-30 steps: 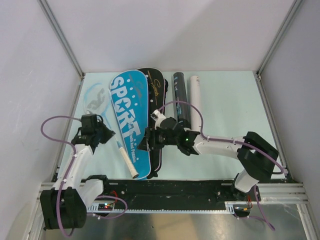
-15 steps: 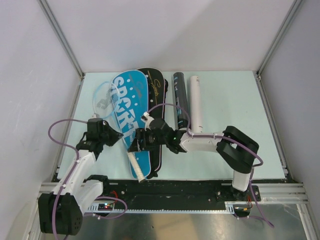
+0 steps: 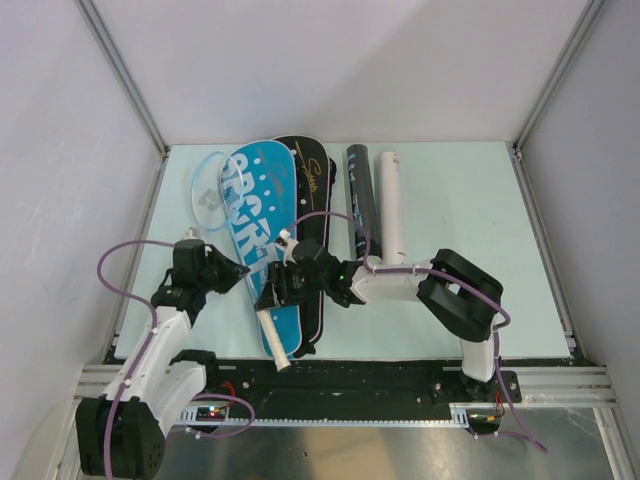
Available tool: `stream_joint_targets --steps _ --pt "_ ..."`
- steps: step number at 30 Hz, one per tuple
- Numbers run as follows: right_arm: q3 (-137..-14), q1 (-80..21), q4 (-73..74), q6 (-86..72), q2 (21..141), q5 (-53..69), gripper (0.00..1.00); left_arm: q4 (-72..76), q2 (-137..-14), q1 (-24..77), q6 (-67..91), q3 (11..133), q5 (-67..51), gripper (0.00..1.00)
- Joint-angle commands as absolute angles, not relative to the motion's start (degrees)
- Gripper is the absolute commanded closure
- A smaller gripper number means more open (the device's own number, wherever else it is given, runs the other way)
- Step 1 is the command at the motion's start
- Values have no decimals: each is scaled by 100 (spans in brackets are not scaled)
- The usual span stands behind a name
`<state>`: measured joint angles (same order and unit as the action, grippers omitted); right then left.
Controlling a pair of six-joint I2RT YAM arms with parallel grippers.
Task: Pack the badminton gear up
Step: Pick up the racket from the center of the board.
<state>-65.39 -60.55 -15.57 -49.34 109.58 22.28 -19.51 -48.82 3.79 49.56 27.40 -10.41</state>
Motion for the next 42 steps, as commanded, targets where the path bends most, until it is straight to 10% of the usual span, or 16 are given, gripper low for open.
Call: stream_joint_targets --steps 1,12,18,27,42 --pt "-6775 -6099 -1703 -4890 11094 2336 51 -1639 -4528 416 5189 2734 -1311 100" --pt "-6833 -6100 -1801 -4997 11222 2323 59 -1597 -4330 422 5484 2570 -1418 100" --pt "-6838 -6099 -1629 -4958 11151 2181 82 -1589 -4209 425 5469 2588 -1418 100" --pt "-6434 -5898 -1921 -5161 10618 1993 100 -1657 -4370 420 4643 2901 -1639 44" --pt "-4843 -4798 -2605 -5443 8970 2398 100 -2069 -4627 448 3872 3534 -1804 40"
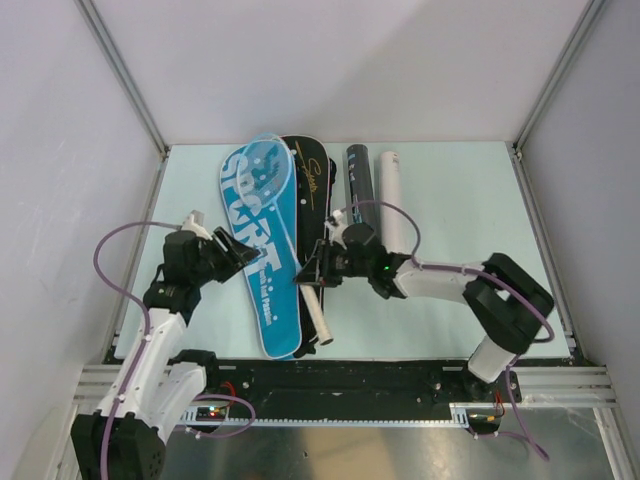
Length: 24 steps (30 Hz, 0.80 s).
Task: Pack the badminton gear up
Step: Pick up the racket from the center of the board.
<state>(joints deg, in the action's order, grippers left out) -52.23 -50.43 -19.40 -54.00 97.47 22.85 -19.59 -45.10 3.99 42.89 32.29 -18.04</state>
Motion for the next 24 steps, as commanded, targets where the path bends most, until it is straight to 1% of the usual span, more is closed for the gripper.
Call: stream_joint_targets --steps 1,6,9,14,19,24 --pt "-4702 -4702 -2612 -5446 8752 2390 100 -2098 -4695 479 3799 3582 -1724 41" --pt "-3939 -4361 -2077 -5259 7565 2036 100 -2295 -5191 799 3490 3940 -1192 42" --pt "-3564 -4209 -1543 -5145 6734 1633 100 -2390 -5604 1229 3352 4315 -708 42" --pt "-3281 -4056 -519 -4910 5474 971 100 -2431 -6430 1910 3233 4947 5 42" --pt "-3056 -4031 201 -4867 4683 638 100 -2452 -7290 2424 3170 5611 518 40" --pt "-2808 -4029 516 -4876 4107 510 100 -2555 -8235 2859 3037 6246 998 39"
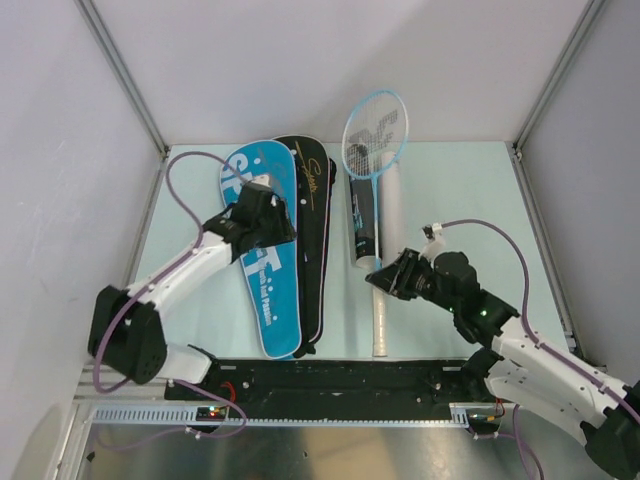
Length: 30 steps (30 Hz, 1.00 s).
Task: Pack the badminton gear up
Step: Pick up the racket from the center of the board, then open the racket bag at the center of the board.
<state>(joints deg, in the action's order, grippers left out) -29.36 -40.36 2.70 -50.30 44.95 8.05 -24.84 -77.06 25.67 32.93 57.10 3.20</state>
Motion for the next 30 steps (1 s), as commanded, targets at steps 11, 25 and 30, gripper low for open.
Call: stream_joint_targets --steps 11,25,30 --pt "-2492 -4031 836 -4849 3479 461 100 -3087 -9681 3255 2820 7181 1854 41" --pt "-2487 -4103 649 -4813 3655 649 100 -3196 -10043 3326 2810 7223 2079 74" --pt "-2488 -4258 412 -5024 3756 958 100 -3215 -9679 3330 2843 7216 1922 97"
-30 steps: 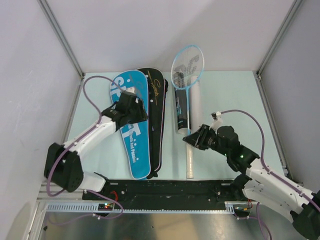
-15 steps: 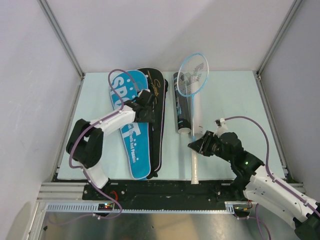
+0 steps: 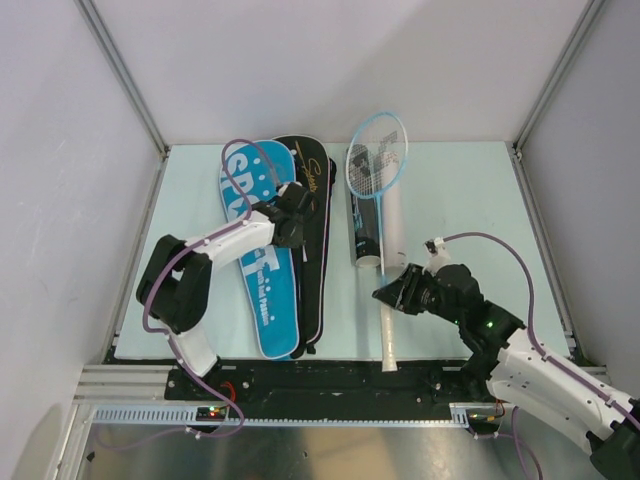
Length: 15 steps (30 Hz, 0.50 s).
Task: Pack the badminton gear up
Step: Open the racket bag at the center of the board, then place the racket in the racket bag.
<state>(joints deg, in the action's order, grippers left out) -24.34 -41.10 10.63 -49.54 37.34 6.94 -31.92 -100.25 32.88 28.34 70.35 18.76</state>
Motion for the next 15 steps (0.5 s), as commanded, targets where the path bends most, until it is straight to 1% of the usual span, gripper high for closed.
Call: stream_joint_targets --steps 1,9,15 --pt "-2488 -4304 377 -5078 3785 1072 100 -3216 -9599 3331 2876 7220 1857 99" --pt "-2485 -5003 197 -5409 4150 1359 100 -3205 -9045 3330 3167 7170 1380 100" --pt "-2421 -5394 88 -5689 4362 1263 100 -3181 -8740 3331 3426 6956 1405 100"
